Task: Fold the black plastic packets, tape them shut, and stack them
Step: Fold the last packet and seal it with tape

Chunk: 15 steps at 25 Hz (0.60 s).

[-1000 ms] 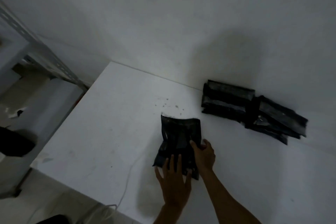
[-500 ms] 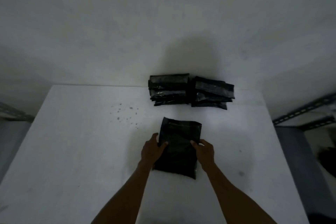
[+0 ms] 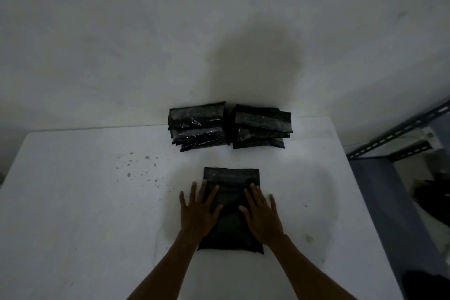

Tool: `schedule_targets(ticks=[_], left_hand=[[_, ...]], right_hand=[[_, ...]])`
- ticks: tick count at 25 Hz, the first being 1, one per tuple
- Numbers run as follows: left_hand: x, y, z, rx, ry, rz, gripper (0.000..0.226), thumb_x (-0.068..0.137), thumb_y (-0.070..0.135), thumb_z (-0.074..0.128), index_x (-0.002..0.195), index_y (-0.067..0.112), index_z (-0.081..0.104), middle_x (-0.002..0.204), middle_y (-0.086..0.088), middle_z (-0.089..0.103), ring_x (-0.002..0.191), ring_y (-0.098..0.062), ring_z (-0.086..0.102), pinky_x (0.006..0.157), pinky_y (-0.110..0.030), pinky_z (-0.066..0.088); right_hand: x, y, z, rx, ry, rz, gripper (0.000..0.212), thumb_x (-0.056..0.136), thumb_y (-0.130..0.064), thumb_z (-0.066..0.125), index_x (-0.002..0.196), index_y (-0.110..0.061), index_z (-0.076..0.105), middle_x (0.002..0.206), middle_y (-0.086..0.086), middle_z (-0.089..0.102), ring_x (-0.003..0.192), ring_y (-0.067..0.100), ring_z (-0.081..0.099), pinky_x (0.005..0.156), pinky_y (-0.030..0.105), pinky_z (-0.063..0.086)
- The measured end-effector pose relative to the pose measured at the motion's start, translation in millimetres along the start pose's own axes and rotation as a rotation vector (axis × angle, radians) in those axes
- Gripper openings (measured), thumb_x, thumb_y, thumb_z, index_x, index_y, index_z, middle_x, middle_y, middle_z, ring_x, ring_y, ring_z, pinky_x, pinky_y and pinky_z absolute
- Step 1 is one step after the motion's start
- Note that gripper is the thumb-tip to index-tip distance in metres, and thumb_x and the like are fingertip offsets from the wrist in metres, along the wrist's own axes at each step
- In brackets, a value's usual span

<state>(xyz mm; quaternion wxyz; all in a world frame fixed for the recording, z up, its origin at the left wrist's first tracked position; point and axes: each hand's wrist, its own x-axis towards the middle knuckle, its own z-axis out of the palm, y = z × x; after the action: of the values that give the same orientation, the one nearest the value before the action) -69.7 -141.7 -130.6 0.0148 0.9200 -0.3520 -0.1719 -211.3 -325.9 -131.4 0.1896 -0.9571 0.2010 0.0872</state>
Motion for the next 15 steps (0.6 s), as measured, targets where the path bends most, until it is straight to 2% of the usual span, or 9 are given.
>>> schedule_targets(ticks=[2, 3, 4, 6, 7, 9, 11, 13, 15], left_hand=[[4.3, -4.4, -4.4, -0.028, 0.011, -0.043, 0.078, 0.089, 0.076, 0.022, 0.156, 0.036, 0.013, 0.163, -0.009, 0.006, 0.150, -0.034, 0.008, 0.114, -0.058, -0.005], [9.1, -5.5, -7.4, -0.060, 0.014, -0.045, 0.081, 0.089, 0.076, 0.024, 0.156, 0.033, 0.010, 0.163, -0.010, 0.002, 0.150, -0.033, 0.003, 0.115, -0.055, -0.007], [14.8, -5.4, -12.7, -0.111, 0.022, -0.045, 0.082, 0.090, 0.074, 0.027, 0.157, 0.029, 0.012, 0.163, -0.011, 0.004, 0.151, -0.032, 0.005, 0.118, -0.054, -0.003], [29.3, -2.3, -24.4, -0.268, 0.089, -0.094, 0.076, 0.093, 0.066, 0.039, 0.154, 0.023, 0.024, 0.158, -0.011, 0.029, 0.144, -0.030, 0.028, 0.118, -0.050, 0.022], [37.8, -0.3, -30.0, -0.371, 0.141, -0.139, 0.071, 0.093, 0.060, 0.046, 0.151, 0.022, 0.030, 0.148, -0.010, 0.044, 0.134, -0.028, 0.042, 0.112, -0.047, 0.034], [56.6, 4.8, -42.6, -0.627, 0.226, -0.262, 0.064, 0.093, 0.046, 0.058, 0.147, 0.020, 0.036, 0.122, -0.006, 0.063, 0.111, -0.023, 0.059, 0.101, -0.044, 0.047], [72.4, 8.2, -53.4, -0.832, 0.230, -0.405, 0.059, 0.090, 0.035, 0.067, 0.142, 0.015, 0.045, 0.105, -0.005, 0.071, 0.098, -0.021, 0.065, 0.100, -0.035, 0.047], [80.4, 7.8, -59.9, -0.805, 0.239, -0.462, 0.041, 0.090, 0.023, 0.068, 0.129, 0.012, 0.061, 0.107, -0.006, 0.072, 0.100, -0.022, 0.066, 0.095, -0.022, 0.042], [80.4, 4.7, -60.9, -0.876, 0.277, -0.461, 0.024, 0.089, 0.011, 0.065, 0.111, 0.014, 0.073, 0.104, -0.004, 0.074, 0.096, -0.020, 0.068, 0.092, -0.021, 0.045]], right_hand=[[6.4, 6.8, -1.0, 0.002, 0.062, 0.036, 0.072, 0.098, -0.063, 0.000, 0.157, -0.022, 0.010, 0.163, -0.001, -0.001, 0.151, 0.019, -0.002, 0.121, 0.051, 0.001], [12.3, 8.3, -3.1, 0.039, 0.085, 0.044, 0.069, 0.100, -0.060, 0.008, 0.157, -0.021, 0.013, 0.164, 0.001, 0.004, 0.152, 0.021, 0.003, 0.121, 0.051, 0.006], [19.1, 8.8, -5.9, 0.100, 0.134, 0.066, 0.066, 0.102, -0.057, 0.018, 0.156, -0.020, 0.019, 0.164, 0.005, 0.011, 0.151, 0.024, 0.010, 0.121, 0.050, 0.014], [34.7, 6.8, -13.6, 0.284, 0.265, 0.206, 0.060, 0.102, -0.048, 0.038, 0.152, -0.016, 0.031, 0.158, 0.011, 0.030, 0.143, 0.028, 0.030, 0.115, 0.048, 0.031], [44.0, 4.8, -19.9, 0.373, 0.321, 0.318, 0.057, 0.101, -0.044, 0.046, 0.150, -0.014, 0.036, 0.151, 0.013, 0.039, 0.137, 0.030, 0.038, 0.110, 0.048, 0.036], [63.5, 5.0, -32.6, 0.439, 0.348, 0.498, 0.052, 0.099, -0.039, 0.053, 0.143, -0.013, 0.044, 0.136, 0.013, 0.052, 0.124, 0.031, 0.047, 0.102, 0.046, 0.039], [80.0, 11.5, -38.3, 0.449, 0.295, 0.588, 0.043, 0.097, -0.035, 0.057, 0.134, -0.015, 0.054, 0.123, 0.009, 0.061, 0.115, 0.030, 0.052, 0.097, 0.043, 0.040], [92.6, 20.0, -38.3, 0.471, 0.275, 0.608, 0.028, 0.095, -0.028, 0.059, 0.120, -0.016, 0.066, 0.113, 0.007, 0.067, 0.108, 0.030, 0.058, 0.093, 0.041, 0.046], [97.8, 25.5, -35.0, 0.490, 0.283, 0.587, 0.018, 0.093, -0.023, 0.059, 0.105, -0.016, 0.070, 0.104, 0.009, 0.070, 0.097, 0.029, 0.064, 0.085, 0.040, 0.053]])
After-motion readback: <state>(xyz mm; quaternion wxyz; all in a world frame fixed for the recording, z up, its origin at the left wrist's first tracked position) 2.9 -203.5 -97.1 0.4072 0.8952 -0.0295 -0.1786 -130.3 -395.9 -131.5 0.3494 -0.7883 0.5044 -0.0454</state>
